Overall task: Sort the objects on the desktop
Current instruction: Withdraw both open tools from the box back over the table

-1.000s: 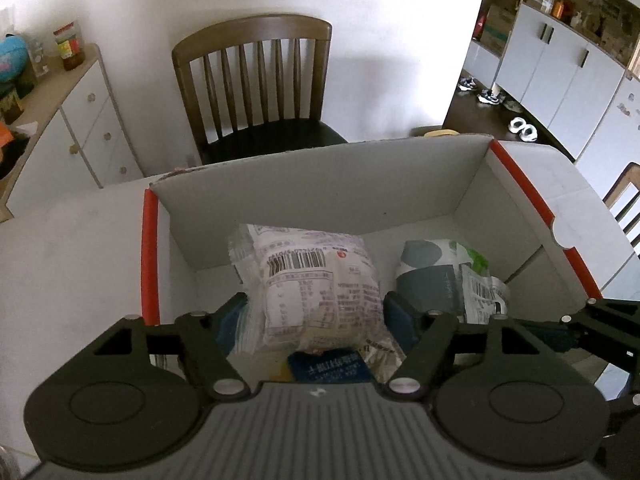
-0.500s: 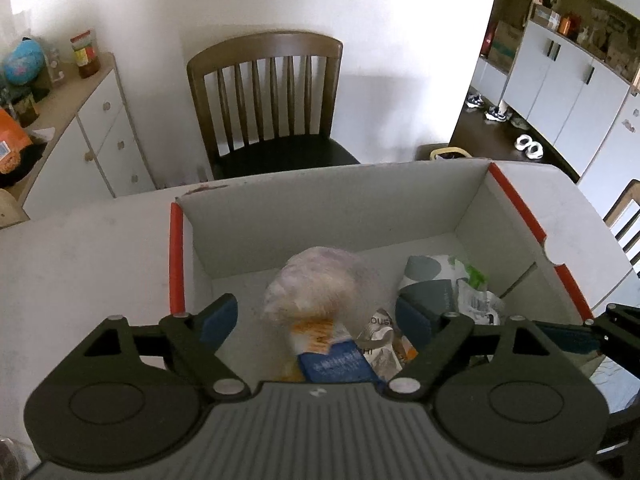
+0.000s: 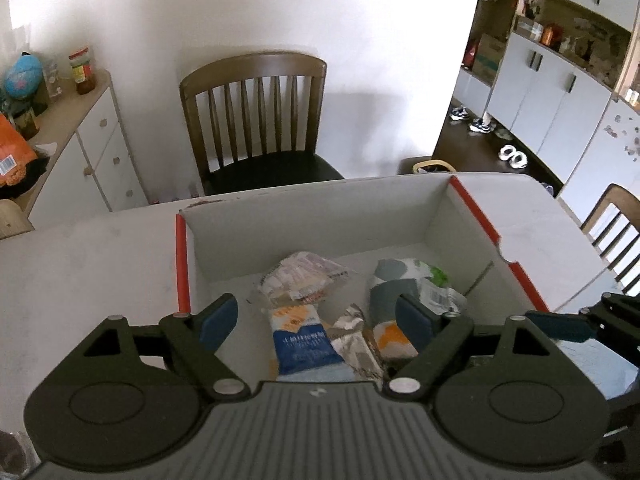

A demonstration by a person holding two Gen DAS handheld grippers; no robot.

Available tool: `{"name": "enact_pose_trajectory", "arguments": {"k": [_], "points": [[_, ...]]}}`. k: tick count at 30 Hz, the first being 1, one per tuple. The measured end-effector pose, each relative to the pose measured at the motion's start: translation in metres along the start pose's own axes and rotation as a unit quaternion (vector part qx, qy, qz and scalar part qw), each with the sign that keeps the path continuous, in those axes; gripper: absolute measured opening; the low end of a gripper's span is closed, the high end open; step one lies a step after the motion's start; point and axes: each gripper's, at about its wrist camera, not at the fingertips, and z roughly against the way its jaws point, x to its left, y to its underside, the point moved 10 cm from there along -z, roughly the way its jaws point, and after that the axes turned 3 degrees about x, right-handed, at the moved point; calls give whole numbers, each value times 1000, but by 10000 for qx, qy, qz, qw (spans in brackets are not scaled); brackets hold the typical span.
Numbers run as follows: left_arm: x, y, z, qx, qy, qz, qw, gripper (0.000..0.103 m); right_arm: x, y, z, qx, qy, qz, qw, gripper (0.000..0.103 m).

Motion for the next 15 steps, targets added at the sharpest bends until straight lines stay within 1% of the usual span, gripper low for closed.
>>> {"name": "enact_pose_trajectory", "arguments": {"k": [15], "points": [[-5,17,54,-289,178,-124,9993,86,17,3,40,-104,284,127,9995,70]]}}
